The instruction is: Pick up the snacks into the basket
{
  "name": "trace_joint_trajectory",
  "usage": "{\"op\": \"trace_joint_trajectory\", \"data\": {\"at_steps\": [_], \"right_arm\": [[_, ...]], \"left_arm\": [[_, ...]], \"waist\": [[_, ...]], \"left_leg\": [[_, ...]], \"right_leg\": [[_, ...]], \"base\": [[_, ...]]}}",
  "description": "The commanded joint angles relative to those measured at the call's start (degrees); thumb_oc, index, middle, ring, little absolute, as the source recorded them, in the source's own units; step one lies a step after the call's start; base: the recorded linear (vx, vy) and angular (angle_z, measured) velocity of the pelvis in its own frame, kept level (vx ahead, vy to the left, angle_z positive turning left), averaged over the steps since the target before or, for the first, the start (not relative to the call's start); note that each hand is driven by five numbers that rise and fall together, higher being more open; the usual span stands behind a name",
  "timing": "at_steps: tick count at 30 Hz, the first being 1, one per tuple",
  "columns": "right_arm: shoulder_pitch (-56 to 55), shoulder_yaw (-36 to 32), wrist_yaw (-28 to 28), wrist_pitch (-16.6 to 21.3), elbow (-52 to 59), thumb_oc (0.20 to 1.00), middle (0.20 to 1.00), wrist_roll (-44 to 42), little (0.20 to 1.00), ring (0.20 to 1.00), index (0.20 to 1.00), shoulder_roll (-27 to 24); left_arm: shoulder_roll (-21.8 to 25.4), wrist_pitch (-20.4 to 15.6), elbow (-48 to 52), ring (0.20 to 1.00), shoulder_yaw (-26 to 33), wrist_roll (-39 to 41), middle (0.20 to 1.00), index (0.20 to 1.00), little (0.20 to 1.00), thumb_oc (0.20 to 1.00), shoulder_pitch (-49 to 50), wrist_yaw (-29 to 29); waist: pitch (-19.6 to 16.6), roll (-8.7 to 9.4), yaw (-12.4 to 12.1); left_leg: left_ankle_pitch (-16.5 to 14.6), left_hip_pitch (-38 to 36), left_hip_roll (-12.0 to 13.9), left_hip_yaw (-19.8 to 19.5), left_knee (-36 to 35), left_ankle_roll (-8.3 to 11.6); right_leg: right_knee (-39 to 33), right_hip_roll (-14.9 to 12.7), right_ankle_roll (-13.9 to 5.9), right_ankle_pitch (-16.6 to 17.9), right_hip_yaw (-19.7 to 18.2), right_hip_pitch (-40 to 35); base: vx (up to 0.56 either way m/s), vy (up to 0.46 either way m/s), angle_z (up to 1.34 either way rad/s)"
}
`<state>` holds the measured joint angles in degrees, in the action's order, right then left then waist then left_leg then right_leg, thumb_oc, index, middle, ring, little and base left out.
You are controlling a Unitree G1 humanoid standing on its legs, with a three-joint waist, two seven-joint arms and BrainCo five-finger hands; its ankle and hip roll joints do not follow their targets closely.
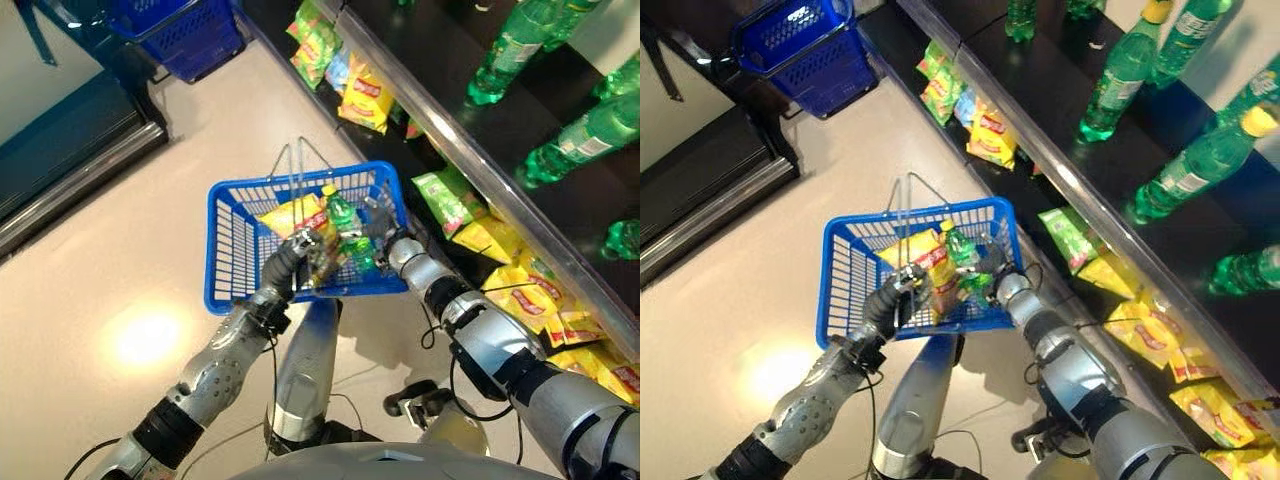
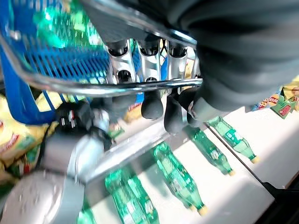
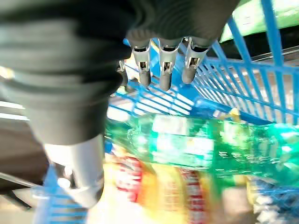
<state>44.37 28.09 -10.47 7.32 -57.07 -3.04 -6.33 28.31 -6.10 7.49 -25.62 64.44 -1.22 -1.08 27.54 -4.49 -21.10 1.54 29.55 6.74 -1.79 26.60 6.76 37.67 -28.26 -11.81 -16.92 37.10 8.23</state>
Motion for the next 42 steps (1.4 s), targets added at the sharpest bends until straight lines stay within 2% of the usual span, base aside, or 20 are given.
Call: {"op": "trace_joint_trajectory", "data": {"at_steps": [1,3,4,7,8,9,10,12,13,14,19,25,32,33,37,38,39,42], "right_arm": [[-5.0,0.2,0.1,3.4,7.2,1.0,1.0,-2.8,1.0,1.0,1.0,0.5],[-8.1,0.6,0.6,3.5,10.3,1.0,1.0,-3.2,1.0,1.0,1.0,0.1],[-13.5,0.6,2.1,4.0,16.2,1.0,1.0,-3.9,1.0,1.0,1.0,-1.5],[-21.4,0.4,5.3,4.2,23.0,1.0,1.0,-5.0,1.0,1.0,1.0,-4.9],[-26.0,-0.1,7.3,4.2,26.5,1.0,1.0,-5.6,1.0,1.0,1.0,-7.0],[-26.1,-0.1,7.3,4.2,26.6,1.0,1.0,-5.6,1.0,1.0,1.0,-7.1],[-30.7,-0.7,9.3,4.3,29.6,1.0,1.0,-5.9,1.0,1.0,1.0,-9.2],[-30.8,-0.7,9.3,4.2,29.8,1.0,1.0,-5.9,1.0,1.0,1.0,-9.4],[-32.7,-1.1,10.1,4.1,30.8,1.0,1.0,-5.6,1.0,1.0,1.0,-10.4],[-35.7,-2.2,11.5,4.1,32.2,1.0,1.0,-5.3,1.0,1.0,1.0,-11.8],[-40.6,-4.4,13.4,3.5,30.8,1.0,1.0,-4.4,1.0,1.0,1.0,-12.3],[-43.0,-6.6,13.9,2.8,24.4,1.0,1.0,-2.7,1.0,1.0,1.0,-11.8],[-42.9,-7.9,12.4,2.1,11.6,1.0,1.0,2.0,1.0,1.0,1.0,-10.3],[-42.8,-10.6,11.4,1.6,3.7,1.0,1.0,-0.7,1.0,1.0,1.0,-8.6],[-42.0,-16.1,10.5,1.3,-6.4,1.0,1.0,-9.6,1.0,1.0,1.0,-5.6],[-42.0,-16.1,10.5,1.4,-6.4,1.0,1.0,-9.7,1.0,1.0,1.0,-5.6],[-42.0,-18.1,10.4,1.7,-8.2,1.0,1.0,-14.5,1.0,1.0,1.0,-4.6],[-42.2,-20.7,9.6,2.6,-10.9,1.0,1.0,-19.7,1.0,1.0,1.0,-3.0]], "left_arm": [[-2.6,-8.0,8.3,0.2,5.5,-5.0,0.2,0.2,0.2,0.2,-1.1,-1.8],[-2.6,-8.1,7.1,0.2,6.6,-6.1,0.2,0.2,0.2,0.2,-0.1,-1.6],[-2.5,-8.6,5.0,0.2,9.2,-8.1,0.2,0.2,0.2,0.2,2.4,-0.8],[-3.1,-8.2,1.0,0.2,11.7,-9.4,0.2,0.2,0.2,0.2,5.8,-0.9],[-3.6,-8.0,-2.2,0.2,13.0,-10.4,0.2,0.2,0.2,0.2,7.2,-0.9],[-3.6,-8.0,-2.3,0.2,13.0,-10.4,0.2,0.2,0.2,0.2,7.2,-1.0],[-4.2,-7.9,-5.6,0.2,14.2,-11.6,0.2,0.2,0.2,0.2,8.2,-1.2],[-4.2,-7.9,-5.6,0.2,14.1,-11.6,0.2,0.2,0.2,0.2,8.3,-1.2],[-4.5,-7.9,-6.9,0.2,14.8,-12.4,0.2,0.2,0.2,0.2,8.9,-1.6],[-5.4,-7.6,-9.9,0.2,15.9,-13.6,0.2,0.2,0.2,0.2,9.8,-2.4],[-8.6,-7.3,-17.7,0.2,18.2,-16.1,0.2,0.2,0.2,0.2,10.6,-3.2],[-12.5,-7.4,-27.7,0.2,20.6,-19.7,0.2,0.2,0.2,0.2,9.8,-3.1],[-15.2,-7.5,-35.6,0.2,22.2,-22.1,0.2,0.2,0.2,0.2,9.2,-3.1],[-16.5,-7.4,-39.8,0.2,22.6,-22.3,0.2,0.2,0.2,0.2,8.5,-3.1],[-18.6,-7.1,-46.4,0.2,21.8,-23.8,0.2,0.2,0.2,0.2,6.8,-2.3],[-18.6,-7.1,-46.4,0.2,21.8,-23.8,0.2,0.2,0.2,0.2,6.8,-2.4],[-19.1,-7.0,-49.1,0.2,21.2,-24.3,0.2,0.2,0.2,0.2,5.7,-2.1],[-19.8,-6.9,-54.6,0.2,19.8,-26.9,0.2,0.2,0.2,0.2,4.4,-1.6]], "waist": [[-2.9,0.53,1.3],[-2.9,0.91,2.1],[-3.5,1.96,3.6],[-4.6,3.27,5.9],[-5.7,4.07,7.5],[-5.7,4.03,7.5],[-7.3,4.9,9.5],[-7.2,4.83,9.5],[-8.1,5.1,10.2],[-9.7,5.74,11.6],[-13.9,6.58,14.4],[-18.3,6.94,17.2],[-20.8,6.76,18.3],[-21.8,6.51,18.8],[-23.6,6.09,19.8],[-23.5,6.08,19.7],[-23.7,5.95,20.3],[-24.2,5.66,21.2]], "left_leg": [[-4.4,-1.4,1.5,3.8,2.7,-3.11],[-4.7,-2.3,1.7,4.2,2.7,-3.17],[-4.9,-4.4,1.9,5.2,1.8,-3.23],[-4.8,-7.9,2.3,6.7,-0.3,-3.28],[-4.3,-10.2,2.4,7.5,-2.6,-3.17],[-4.3,-10.3,2.4,7.5,-2.7,-3.17],[-3.5,-12.8,2.5,8.5,-5.8,-2.88],[-3.5,-13.1,2.5,8.5,-5.9,-2.87],[-1.7,-13.9,2.3,9.3,-8.0,-3.38],[-1.0,-16.1,2.2,10.3,-10.6,-3.24],[0.5,-22.1,1.8,13.9,-17.3,-3.02],[1.9,-27.6,1.0,17.8,-23.6,-2.62],[3.1,-31.2,0.7,20.5,-28.2,-2.22],[3.7,-32.1,0.5,21.3,-30.3,-2.02],[3.4,-32.6,0.3,21.3,-31.6,-1.63],[3.4,-32.6,0.3,21.3,-31.6,-1.63],[3.3,-33.1,0.5,21.3,-31.6,-1.61],[3.6,-33.4,0.8,21.3,-31.6,-1.51]], "right_leg": [[-1.3,0.4,-0.06,11.1,-2.4,4.4],[-1.6,0.4,-0.07,11.2,-2.8,3.9],[-3.1,0.6,-0.34,12.1,-3.3,2.6],[-6.1,1.0,-0.79,14.0,-3.8,-0.1],[-9.0,1.5,-1.14,15.1,-4.0,-2.0],[-9.1,1.5,-1.15,15.2,-4.0,-2.1],[-12.6,2.1,-1.53,16.7,-4.1,-4.1],[-12.7,2.1,-1.54,16.8,-4.1,-4.3],[-15.3,2.4,-0.86,18.4,-3.6,-4.9],[-18.2,2.9,-1.24,19.5,-4.0,-6.4],[-25.1,4.6,-1.85,22.6,-6.1,-9.1],[-31.5,6.4,-2.36,25.4,-9.5,-10.7],[-36.2,8.1,-2.49,26.8,-12.5,-11.1],[-38.4,8.8,-2.5,27.1,-13.6,-11.0],[-40.9,9.8,-2.45,27.0,-14.5,-11.1],[-41.0,9.8,-2.45,27.0,-14.5,-11.2],[-41.1,10.4,-2.17,26.7,-15.2,-11.8],[-41.3,10.9,-1.88,26.6,-15.7,-12.1]], "base": [[0.05,0.061,-0.3],[0.04,0.039,-0.32],[0.08,0.049,-0.43],[0.1,0.051,-0.38],[0.09,0.03,-0.48],[0.14,0.038,-0.46],[0.07,0.016,-0.38],[0.03,0.02,-0.26],[0.05,0.039,-0.27],[0.08,0.042,-0.36],[0.09,0.016,-0.39],[0.05,0.003,-0.36],[0.05,-0.028,-0.44],[0.04,-0.042,-0.29],[0.04,-0.038,-0.28],[0.05,-0.046,-0.07],[0.04,-0.062,-0.06],[0.03,-0.049,-0.12]]}}
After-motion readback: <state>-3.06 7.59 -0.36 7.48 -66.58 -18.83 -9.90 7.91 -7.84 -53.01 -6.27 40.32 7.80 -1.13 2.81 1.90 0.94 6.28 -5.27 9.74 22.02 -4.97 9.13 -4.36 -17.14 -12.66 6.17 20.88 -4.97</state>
